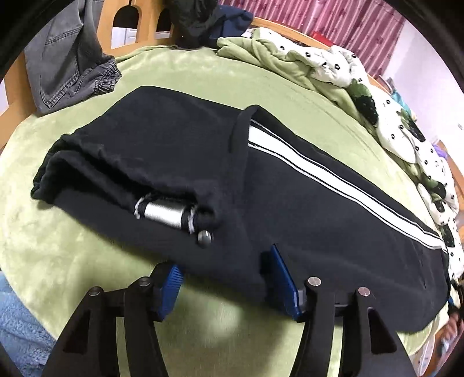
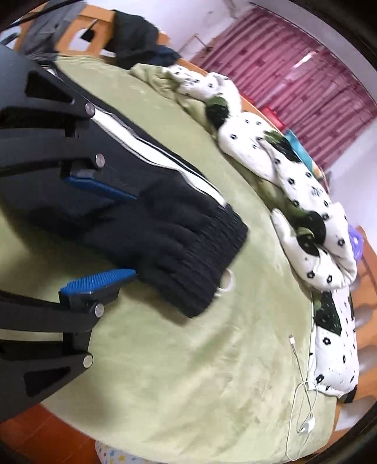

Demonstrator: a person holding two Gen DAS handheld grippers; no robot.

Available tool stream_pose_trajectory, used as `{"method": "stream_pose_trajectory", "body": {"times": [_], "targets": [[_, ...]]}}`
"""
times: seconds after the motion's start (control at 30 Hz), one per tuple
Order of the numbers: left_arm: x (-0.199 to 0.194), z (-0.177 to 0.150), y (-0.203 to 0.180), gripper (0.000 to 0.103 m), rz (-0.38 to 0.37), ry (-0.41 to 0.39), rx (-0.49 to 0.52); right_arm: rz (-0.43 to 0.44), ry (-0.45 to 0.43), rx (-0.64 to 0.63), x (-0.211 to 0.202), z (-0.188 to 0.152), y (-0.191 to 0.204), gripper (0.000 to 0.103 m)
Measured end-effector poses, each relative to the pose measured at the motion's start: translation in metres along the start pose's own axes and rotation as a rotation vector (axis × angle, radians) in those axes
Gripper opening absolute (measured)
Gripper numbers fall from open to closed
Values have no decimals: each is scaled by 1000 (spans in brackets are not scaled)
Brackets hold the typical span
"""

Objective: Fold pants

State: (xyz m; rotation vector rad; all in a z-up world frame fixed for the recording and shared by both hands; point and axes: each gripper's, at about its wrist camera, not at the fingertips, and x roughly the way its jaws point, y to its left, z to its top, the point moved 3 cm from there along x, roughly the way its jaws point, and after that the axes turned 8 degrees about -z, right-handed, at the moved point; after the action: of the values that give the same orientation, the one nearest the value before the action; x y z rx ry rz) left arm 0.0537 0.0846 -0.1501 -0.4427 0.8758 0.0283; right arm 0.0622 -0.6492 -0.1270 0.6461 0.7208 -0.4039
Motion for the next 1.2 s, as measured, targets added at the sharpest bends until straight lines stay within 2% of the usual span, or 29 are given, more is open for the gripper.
{"method": "stream_pose_trajectory", "body": {"times": [0.07, 0.13, 0.2, 0.27, 0.33, 0.4, 0.47, 0.53, 0.6, 0.67, 0.7, 0.77, 0.8, 0.9, 1.03, 1.17, 1.2], "targets": [[-7, -4, 3, 57, 1, -1, 0, -14, 46, 29, 22, 9, -3, 61], [-13, -5, 6, 57, 18, -19, 7, -15, 97, 72, 48, 12, -4, 56], [-22, -5, 10, 57, 37, -46, 21, -36, 43, 77, 50, 17, -3, 43], [-29, -2, 14, 57, 53, -65, 28, 6, -27, 45, 36, 24, 0, 39], [-34, 3, 14, 57, 66, -78, 33, 25, -66, 0, 29, 29, 3, 39], [-36, 9, 10, 57, 35, -109, 34, -31, -38, -29, 40, 27, 5, 39], [-33, 12, 6, 56, 19, -108, 45, -77, 3, -28, 48, 22, 2, 44], [-26, 16, -4, 56, 10, -102, 79, -102, 3, -73, 45, 22, 6, 46], [-15, 20, -11, 43, 50, -86, 125, -156, -12, -118, 29, 23, 8, 47], [-5, 28, -12, 10, 151, -76, 162, -207, -46, -143, 9, 20, 7, 47], [-4, 36, -10, 10, 151, -83, 154, -221, -62, -162, -3, 17, 8, 48], [-13, 51, -8, 9, 99, -127, 145, -303, -119, -191, -26, 13, 14, 48], [-18, 64, -8, 9, 115, -144, 167, -334, -152, -199, -35, 13, 18, 48], [-33, 104, -2, 10, 192, -212, 217, -320, -221, -230, -51, 10, 48, 48], [-32, 150, 17, 13, 202, -236, 221, -278, -193, -283, -45, 3, 97, 48], [-8, 182, 44, 14, 180, -188, 187, -240, -149, -350, -38, -10, 155, 48], [-3, 185, 51, 16, 152, -167, 172, -218, -134, -354, -37, -12, 173, 48]]}}
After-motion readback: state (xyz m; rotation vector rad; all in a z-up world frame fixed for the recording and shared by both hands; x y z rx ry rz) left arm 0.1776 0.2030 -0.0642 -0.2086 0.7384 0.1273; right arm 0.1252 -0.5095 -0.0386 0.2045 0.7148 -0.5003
